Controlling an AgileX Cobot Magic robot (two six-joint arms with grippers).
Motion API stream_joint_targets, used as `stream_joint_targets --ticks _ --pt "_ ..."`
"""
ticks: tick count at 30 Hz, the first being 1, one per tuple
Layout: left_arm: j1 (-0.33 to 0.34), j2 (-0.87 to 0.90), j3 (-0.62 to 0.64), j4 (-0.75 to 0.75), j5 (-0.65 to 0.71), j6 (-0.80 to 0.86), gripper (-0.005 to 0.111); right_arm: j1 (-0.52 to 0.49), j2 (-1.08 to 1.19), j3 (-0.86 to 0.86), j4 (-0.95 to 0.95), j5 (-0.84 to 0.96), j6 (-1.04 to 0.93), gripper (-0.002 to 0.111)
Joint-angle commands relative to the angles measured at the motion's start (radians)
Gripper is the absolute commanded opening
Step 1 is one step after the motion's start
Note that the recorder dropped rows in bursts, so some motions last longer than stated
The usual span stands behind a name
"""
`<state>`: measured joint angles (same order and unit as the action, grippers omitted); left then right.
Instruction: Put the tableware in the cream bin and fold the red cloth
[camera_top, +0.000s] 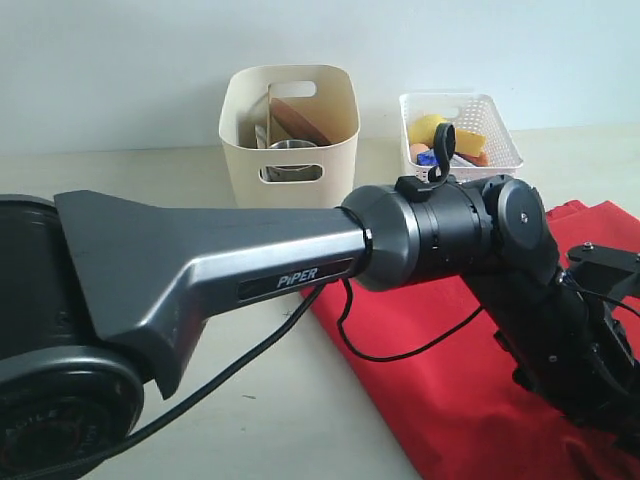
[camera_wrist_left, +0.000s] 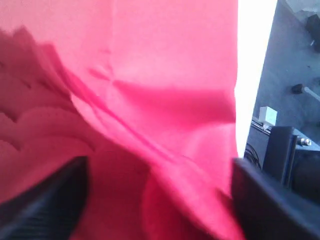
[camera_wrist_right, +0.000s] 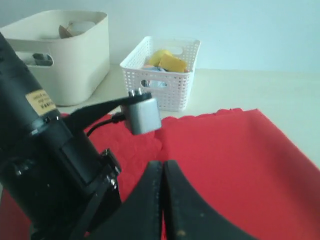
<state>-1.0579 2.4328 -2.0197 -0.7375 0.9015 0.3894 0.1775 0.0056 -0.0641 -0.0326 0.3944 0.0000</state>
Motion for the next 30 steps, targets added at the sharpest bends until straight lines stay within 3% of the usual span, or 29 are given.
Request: stream_joint_targets --ticks 1,12,18,23,26,30 --pt "0.003 -0.058 0.004 0.032 -0.005 0.000 0.099 -0.003 0.035 -0.132 0.002 0.027 0.000 0.000" --pt "0.021 -0.167 0.004 0.119 0.035 -0.038 0.098 -0.003 0.058 -0.302 0.002 -0.029 0.000 0.000" --pt "0.037 -0.217 0.012 0.365 0.136 -0.199 0.096 -0.003 0.058 -0.302 0.002 -0.031 0.000 0.000" --pt "0.060 -0.318 0.114 0.567 0.134 -0.320 0.094 -0.003 0.058 -0.302 0.014 0.001 0.110 0.000" --pt "0.093 -0.387 0.203 0.572 0.132 -0.324 0.094 -0.003 0.082 -0.304 0.033 0.077 0.168 0.000" --pt "0.159 -0.509 0.362 0.575 0.078 -0.324 0.094 -0.003 0.181 -0.371 0.134 0.278 0.043 0.000"
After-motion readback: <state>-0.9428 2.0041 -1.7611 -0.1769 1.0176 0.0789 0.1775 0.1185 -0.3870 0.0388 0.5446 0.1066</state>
